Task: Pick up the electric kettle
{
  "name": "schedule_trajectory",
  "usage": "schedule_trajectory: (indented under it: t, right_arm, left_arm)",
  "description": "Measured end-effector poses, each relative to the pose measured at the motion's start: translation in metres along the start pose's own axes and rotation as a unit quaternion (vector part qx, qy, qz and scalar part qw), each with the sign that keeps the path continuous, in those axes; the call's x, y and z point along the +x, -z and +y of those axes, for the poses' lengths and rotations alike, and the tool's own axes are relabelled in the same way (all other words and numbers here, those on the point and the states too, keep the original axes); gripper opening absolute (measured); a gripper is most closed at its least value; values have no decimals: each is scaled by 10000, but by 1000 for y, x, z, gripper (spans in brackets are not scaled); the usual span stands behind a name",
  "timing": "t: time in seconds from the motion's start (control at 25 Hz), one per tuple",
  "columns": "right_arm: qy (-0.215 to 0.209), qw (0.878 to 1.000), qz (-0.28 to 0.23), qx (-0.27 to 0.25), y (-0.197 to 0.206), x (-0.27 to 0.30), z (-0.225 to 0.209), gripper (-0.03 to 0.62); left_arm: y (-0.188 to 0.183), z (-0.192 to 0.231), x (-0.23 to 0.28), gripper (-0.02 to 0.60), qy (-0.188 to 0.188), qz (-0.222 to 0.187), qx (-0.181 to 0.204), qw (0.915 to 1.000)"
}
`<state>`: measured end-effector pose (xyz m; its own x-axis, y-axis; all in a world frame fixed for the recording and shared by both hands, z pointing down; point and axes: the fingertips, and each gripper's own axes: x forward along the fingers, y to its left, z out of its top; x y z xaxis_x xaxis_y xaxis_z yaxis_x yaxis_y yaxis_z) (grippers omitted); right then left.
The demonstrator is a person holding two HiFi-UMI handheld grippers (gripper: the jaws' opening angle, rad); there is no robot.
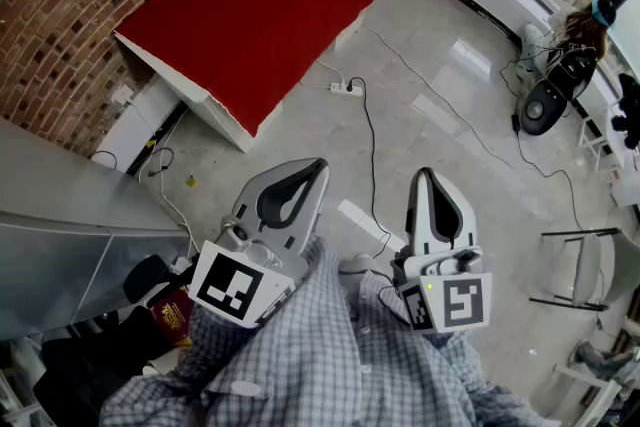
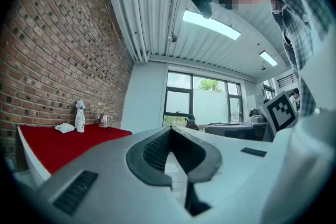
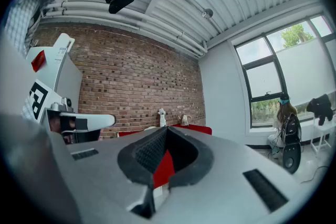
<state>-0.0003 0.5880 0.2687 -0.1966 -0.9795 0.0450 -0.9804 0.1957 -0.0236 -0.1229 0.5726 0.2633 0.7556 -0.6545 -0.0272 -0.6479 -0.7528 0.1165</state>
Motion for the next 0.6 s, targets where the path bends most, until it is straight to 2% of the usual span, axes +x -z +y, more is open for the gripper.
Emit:
schedule_trajectory:
  t: [0.44,0.6]
  right_arm:
    - [-11,9999,79,72,4,5,5,6]
    - [-158,9993,97,336,3,4,7,6]
  left_arm:
    - [3,7,-2,0,11,23,-24,10000]
    - [2,8,-2,0,11,-12,-34,10000]
